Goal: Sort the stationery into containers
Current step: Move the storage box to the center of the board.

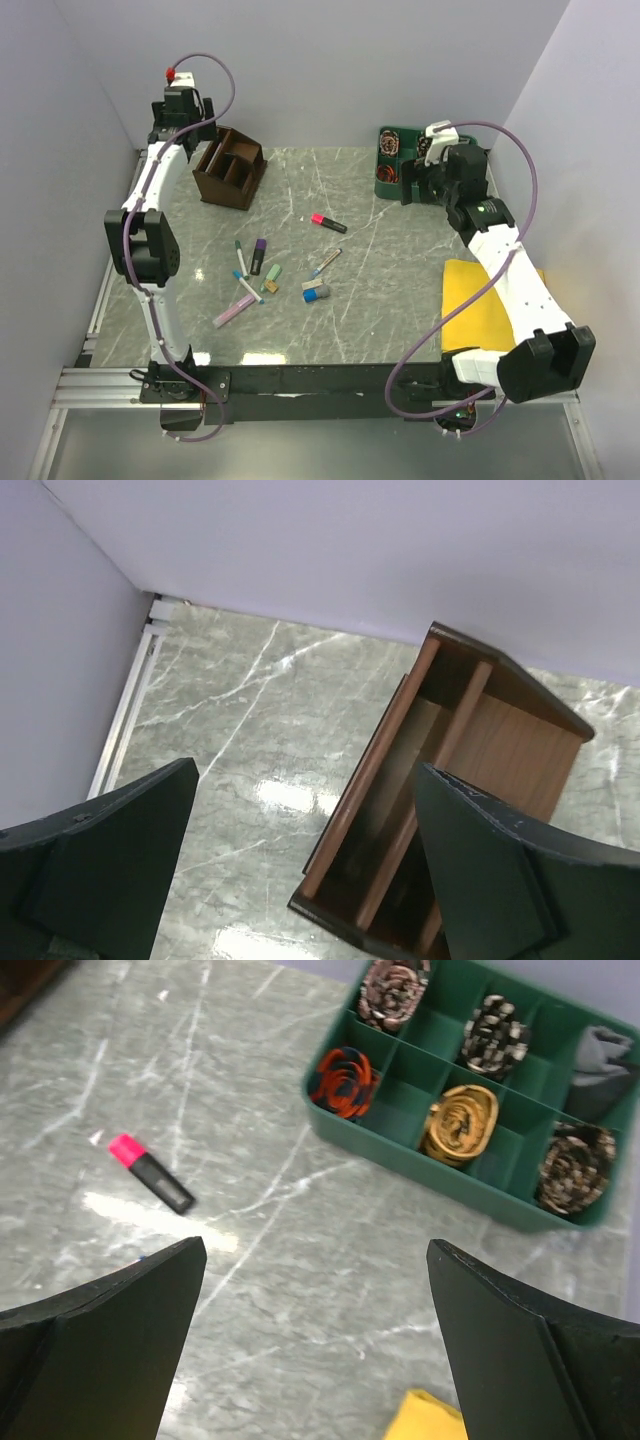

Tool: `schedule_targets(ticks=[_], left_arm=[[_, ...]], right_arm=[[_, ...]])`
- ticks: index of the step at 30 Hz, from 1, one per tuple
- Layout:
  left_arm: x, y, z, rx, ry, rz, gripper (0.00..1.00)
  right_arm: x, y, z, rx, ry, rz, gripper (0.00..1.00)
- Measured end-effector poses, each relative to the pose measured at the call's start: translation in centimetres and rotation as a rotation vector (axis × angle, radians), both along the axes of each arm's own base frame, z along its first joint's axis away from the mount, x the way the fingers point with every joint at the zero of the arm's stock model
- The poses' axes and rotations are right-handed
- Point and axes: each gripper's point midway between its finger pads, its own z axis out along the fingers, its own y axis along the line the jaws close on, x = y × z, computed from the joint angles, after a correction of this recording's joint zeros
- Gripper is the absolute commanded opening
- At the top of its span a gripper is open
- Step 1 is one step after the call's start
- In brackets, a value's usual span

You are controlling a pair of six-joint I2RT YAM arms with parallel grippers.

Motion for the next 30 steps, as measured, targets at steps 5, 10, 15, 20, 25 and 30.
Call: schedule_targets(ticks=[5,10,15,20,25,30], left_arm=[[0.1,-0.2,-2.5,-0.002,0.067,-0.020,0.84],[-0.1,-1.2,-3.5,-0.014,0.106,-0.093,0.76],[-0.4,-2.3,-4.1,-0.034,0.136,-0.159,0.70],[-0.8,-2.5,-4.6,-0.037,0.160,-0.179,0.60],[-0.7,-2.2,-5.2,-0.017,0.175,-0.179,0.53],[-0.1,-1.7,-7.4,0.010,0.215,-0.176,0.48]], right_arm=[[0.6,1.1,-1.2,0.030,0.046,0.034,1.00],[1.1,1.5,-2.2,0.044,0.080,0.039,1.00],[1.0,1.9,-2.1,0.072,0.086,0.047,1.00],[1.0,2.2,-2.2,0.088,0.092,0.056,1.00],[1.1,2.4,-2.8,0.094,0.109,0.057,1.00],[1.3,2.4,-3.1,0.099,0.120,0.056,1.00]])
